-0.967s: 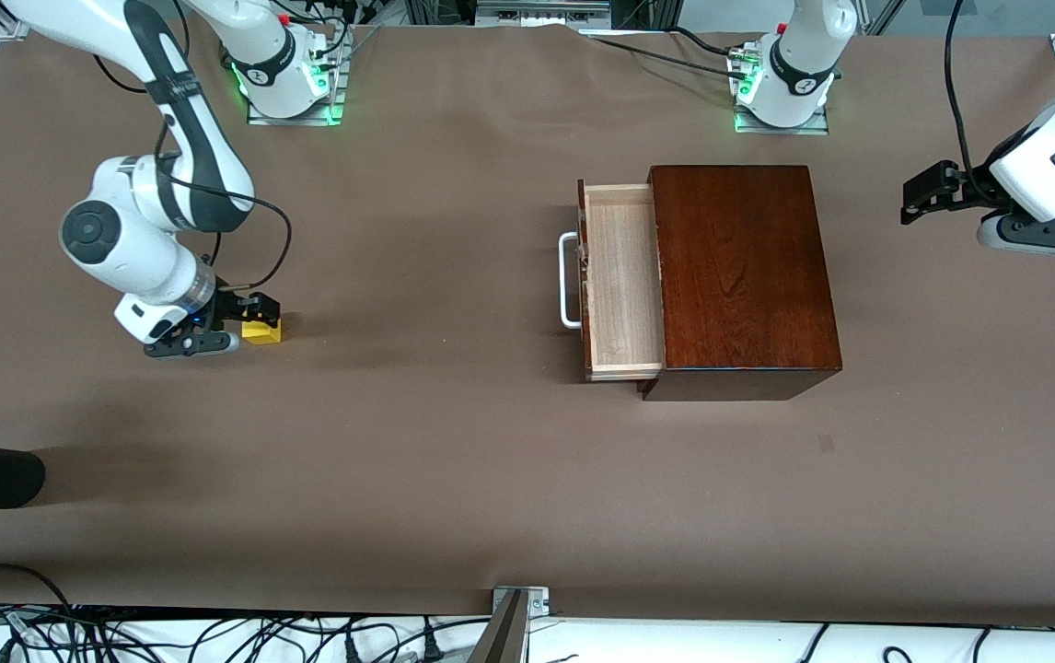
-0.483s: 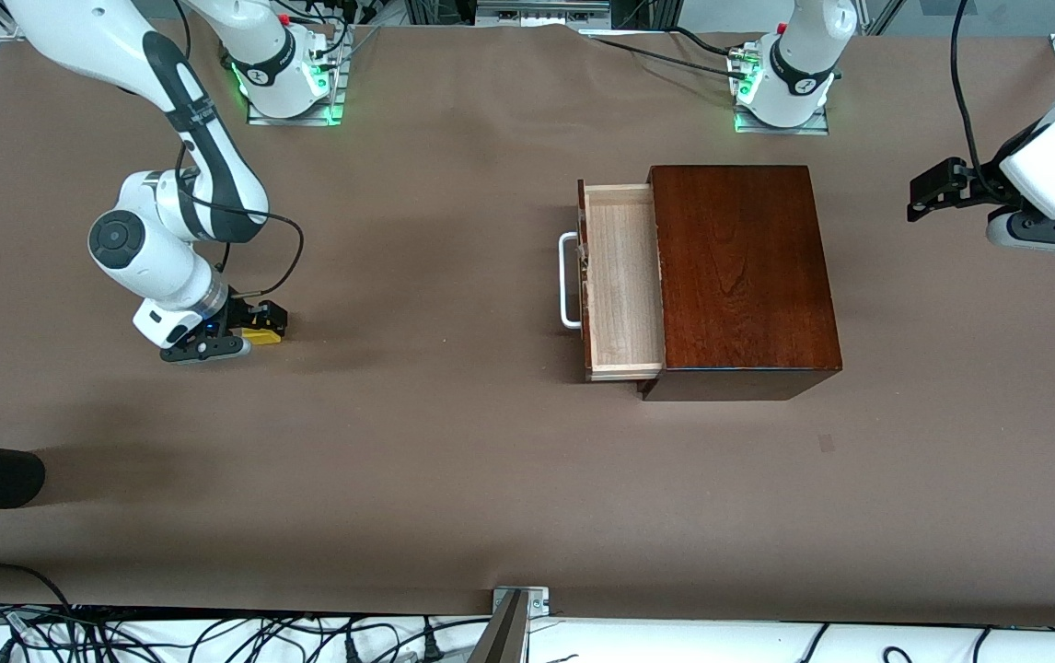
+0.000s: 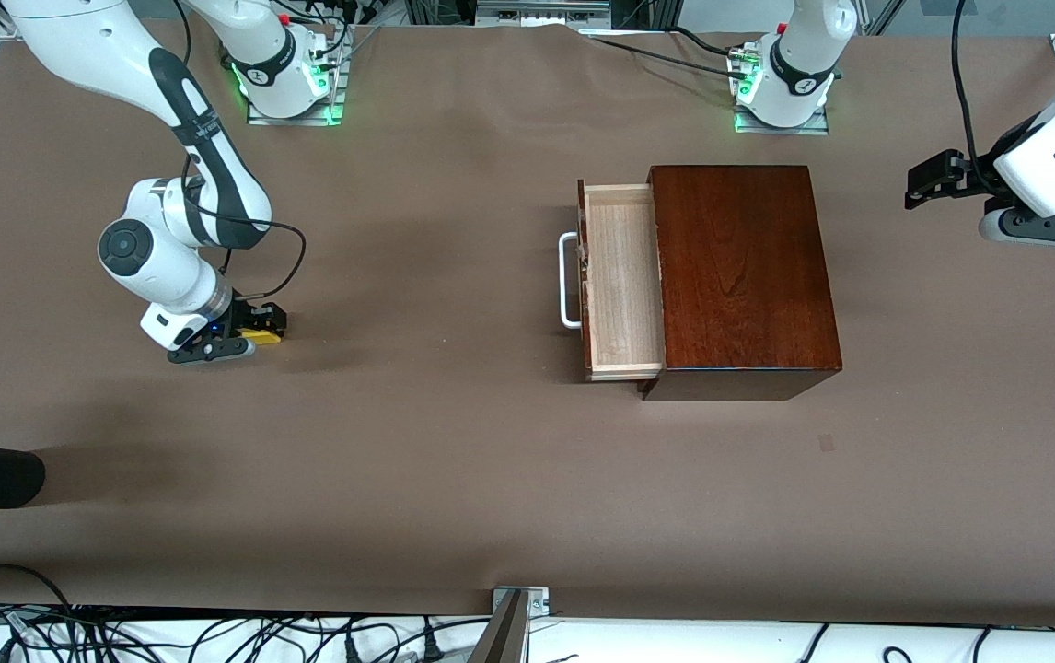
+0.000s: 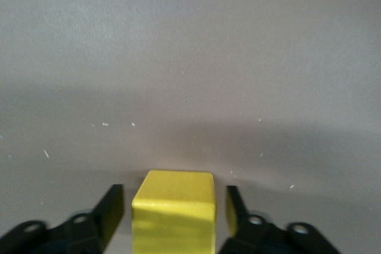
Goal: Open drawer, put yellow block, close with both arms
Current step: 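Close the right gripper on the yellow cube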
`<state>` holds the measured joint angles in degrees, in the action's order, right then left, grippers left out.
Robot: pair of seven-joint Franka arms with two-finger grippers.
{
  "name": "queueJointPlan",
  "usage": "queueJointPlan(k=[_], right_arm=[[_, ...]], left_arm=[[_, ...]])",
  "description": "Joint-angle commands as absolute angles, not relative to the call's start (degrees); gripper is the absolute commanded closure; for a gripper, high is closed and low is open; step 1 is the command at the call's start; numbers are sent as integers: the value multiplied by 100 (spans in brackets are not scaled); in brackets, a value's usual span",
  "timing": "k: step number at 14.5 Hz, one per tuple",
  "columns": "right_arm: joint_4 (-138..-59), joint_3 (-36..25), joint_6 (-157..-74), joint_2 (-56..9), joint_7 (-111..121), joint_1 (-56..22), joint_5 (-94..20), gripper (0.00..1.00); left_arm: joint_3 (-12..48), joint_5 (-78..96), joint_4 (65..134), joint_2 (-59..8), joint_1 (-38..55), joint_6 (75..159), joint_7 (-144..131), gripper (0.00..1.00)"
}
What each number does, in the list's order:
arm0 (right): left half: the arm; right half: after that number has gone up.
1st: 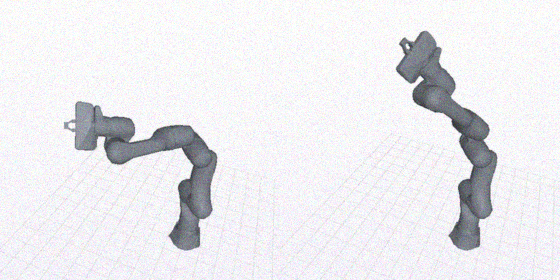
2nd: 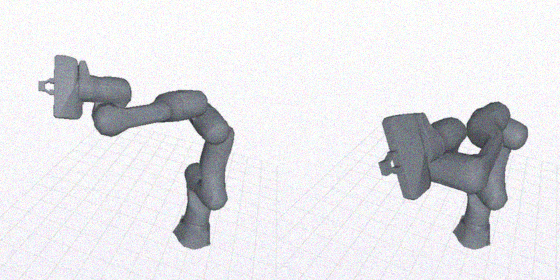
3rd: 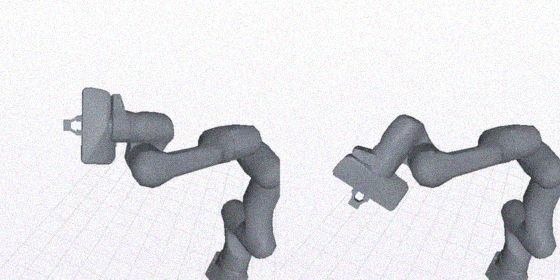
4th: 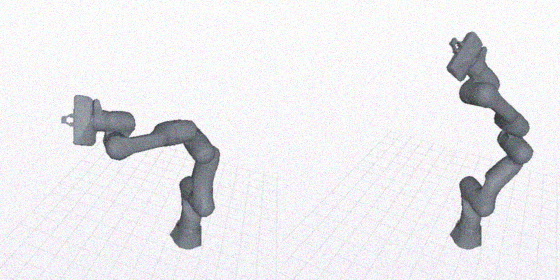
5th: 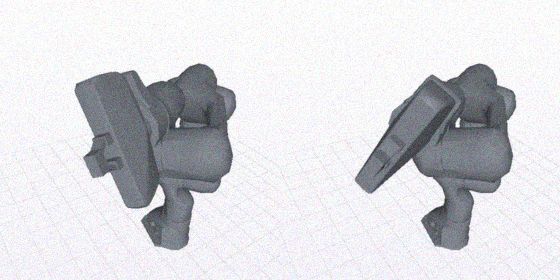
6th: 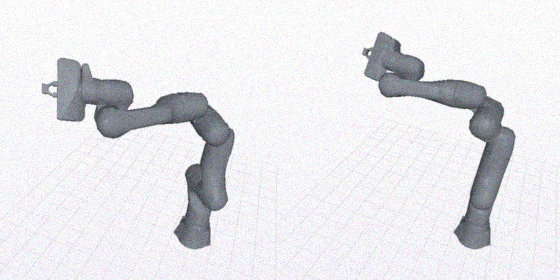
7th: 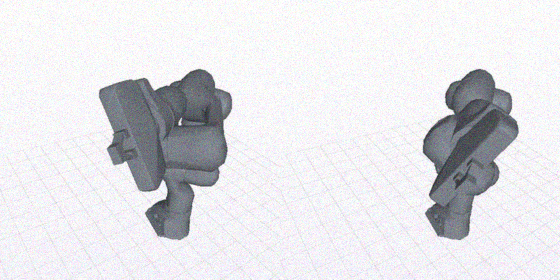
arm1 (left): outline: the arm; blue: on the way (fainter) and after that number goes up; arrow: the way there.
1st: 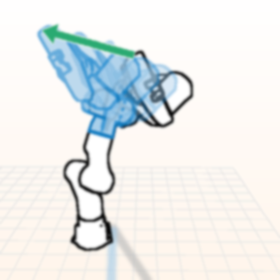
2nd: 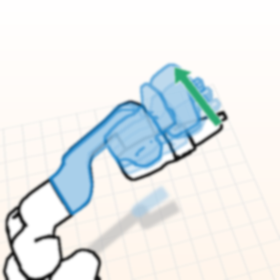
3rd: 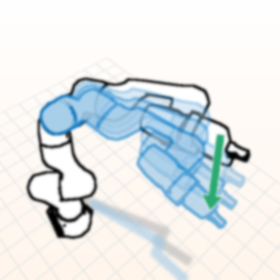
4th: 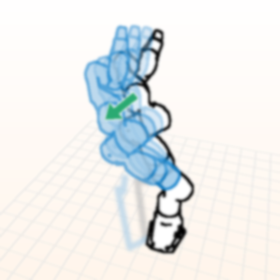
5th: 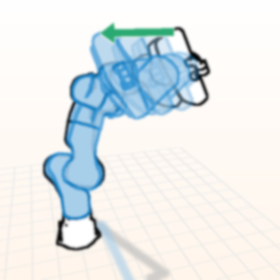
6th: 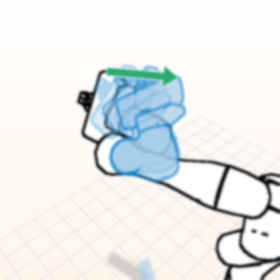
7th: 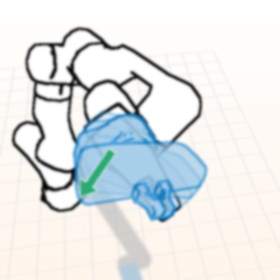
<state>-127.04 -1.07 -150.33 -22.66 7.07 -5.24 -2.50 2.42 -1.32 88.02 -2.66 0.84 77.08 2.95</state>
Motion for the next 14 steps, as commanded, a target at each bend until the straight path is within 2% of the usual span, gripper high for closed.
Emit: queueJointPlan(k=[1, 4, 5, 8, 10, 12, 14], right_arm=[[-12911, -88, -15108, -2171, 870, -483, -387, 57], [-12911, -88, -15100, -2136, 870, -492, -387, 96], [-12868, -79, -15100, -2110, 870, -492, -378, 100], [-12631, -9, -14768, -1838, 879, -553, -369, 100], [-12141, 218, -13979, -1706, 870, -589, -360, 100], [-11325, 499, -12855, -1696, 862, -598, -352, 100], [-10577, 764, -12071, -1722, 844, -694, -352, 100]], left_arm=[[264, -9, 8657, -387, 70, 7559, 299, 0], [369, -9, 8614, -483, 167, 7550, 281, 0], [378, 0, 8613, -457, 158, 7541, 307, 0], [369, 0, 8561, -457, 115, 7453, 343, 0], [308, 9, 8552, -457, 62, 7453, 352, 0], [281, 9, 8438, -457, -43, 7453, 369, 0], [281, 9, 8429, -457, -88, 7479, 387, 0]])
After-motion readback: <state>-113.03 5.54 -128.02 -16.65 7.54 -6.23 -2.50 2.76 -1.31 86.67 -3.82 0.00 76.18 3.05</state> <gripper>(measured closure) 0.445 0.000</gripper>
